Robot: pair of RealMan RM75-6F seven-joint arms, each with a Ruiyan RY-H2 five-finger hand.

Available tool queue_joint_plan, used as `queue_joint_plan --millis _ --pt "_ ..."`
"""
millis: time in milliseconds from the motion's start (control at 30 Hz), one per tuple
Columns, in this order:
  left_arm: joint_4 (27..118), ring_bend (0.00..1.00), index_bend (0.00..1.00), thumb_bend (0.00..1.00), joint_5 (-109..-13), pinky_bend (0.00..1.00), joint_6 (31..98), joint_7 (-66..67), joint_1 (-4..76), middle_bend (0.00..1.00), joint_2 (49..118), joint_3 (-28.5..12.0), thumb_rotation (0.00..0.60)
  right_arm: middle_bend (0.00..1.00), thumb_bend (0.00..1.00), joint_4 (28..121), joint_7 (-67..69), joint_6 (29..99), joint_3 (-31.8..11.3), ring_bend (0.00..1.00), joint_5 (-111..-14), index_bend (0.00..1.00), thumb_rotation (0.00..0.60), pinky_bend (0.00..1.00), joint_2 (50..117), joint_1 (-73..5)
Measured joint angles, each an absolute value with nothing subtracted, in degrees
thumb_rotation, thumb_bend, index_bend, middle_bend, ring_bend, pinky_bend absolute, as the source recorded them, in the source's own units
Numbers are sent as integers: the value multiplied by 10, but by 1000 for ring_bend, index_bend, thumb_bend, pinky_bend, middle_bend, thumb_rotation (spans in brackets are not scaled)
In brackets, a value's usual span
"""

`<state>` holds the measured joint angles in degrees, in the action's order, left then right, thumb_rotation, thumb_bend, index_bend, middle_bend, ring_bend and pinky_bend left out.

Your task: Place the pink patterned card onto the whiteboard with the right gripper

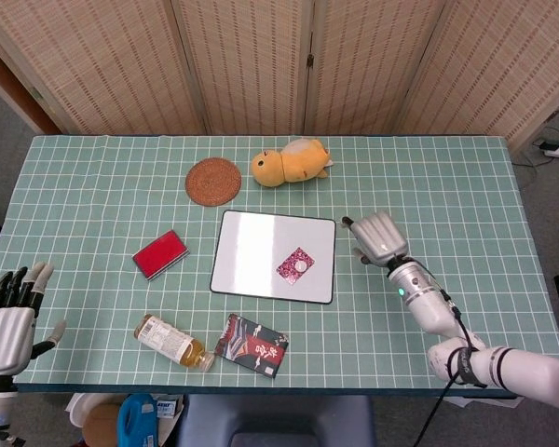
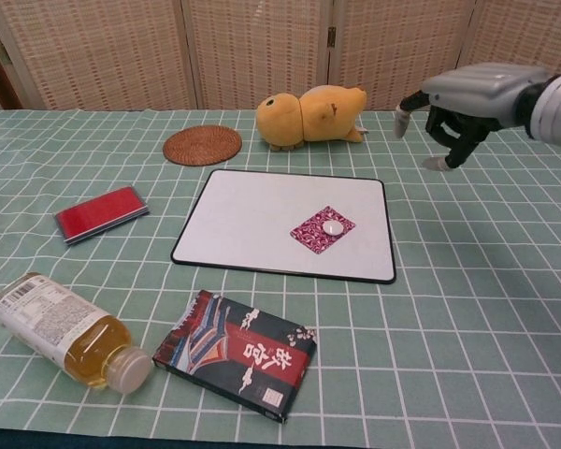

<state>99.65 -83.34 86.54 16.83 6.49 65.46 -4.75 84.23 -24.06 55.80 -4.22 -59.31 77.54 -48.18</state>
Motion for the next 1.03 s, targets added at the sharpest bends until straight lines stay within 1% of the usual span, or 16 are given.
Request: queue_joint_plan --millis 133,167,267,333,533,733,933,1033 --pt "1002 7 5 281 -834 0 860 172 69 13 656 -48 600 530 316 894 -241 612 -27 499 -605 316 600 665 731 -433" --pt "1003 7 5 281 -834 0 859 174 71 13 656 -48 600 514 316 903 -240 624 -24 480 -609 316 600 648 726 -422" --pt "1008 7 6 281 -834 0 856 174 73 13 657 -50 600 425 315 926 -238 668 -14 378 -624 316 600 560 706 -388" --pt "1013 7 5 281 -832 0 855 170 75 13 655 -51 600 403 316 941 -237 702 -8 347 -637 316 600 528 692 -364" --pt "1017 7 5 281 -829 0 855 179 76 13 655 -51 600 400 316 978 -226 804 13 341 -683 316 600 523 645 -280" --pt "1023 7 5 281 -828 0 858 189 76 13 656 -52 600 401 316 1000 -197 881 32 341 -722 316 600 522 610 -199" --pt "1030 7 5 281 -833 0 865 199 75 13 658 -52 600 414 316 1003 -162 927 43 341 -763 316 600 522 600 -141" --pt "1032 7 5 281 -834 0 867 202 75 13 658 -52 600 414 321 1001 -146 937 44 341 -780 316 600 522 597 -123"
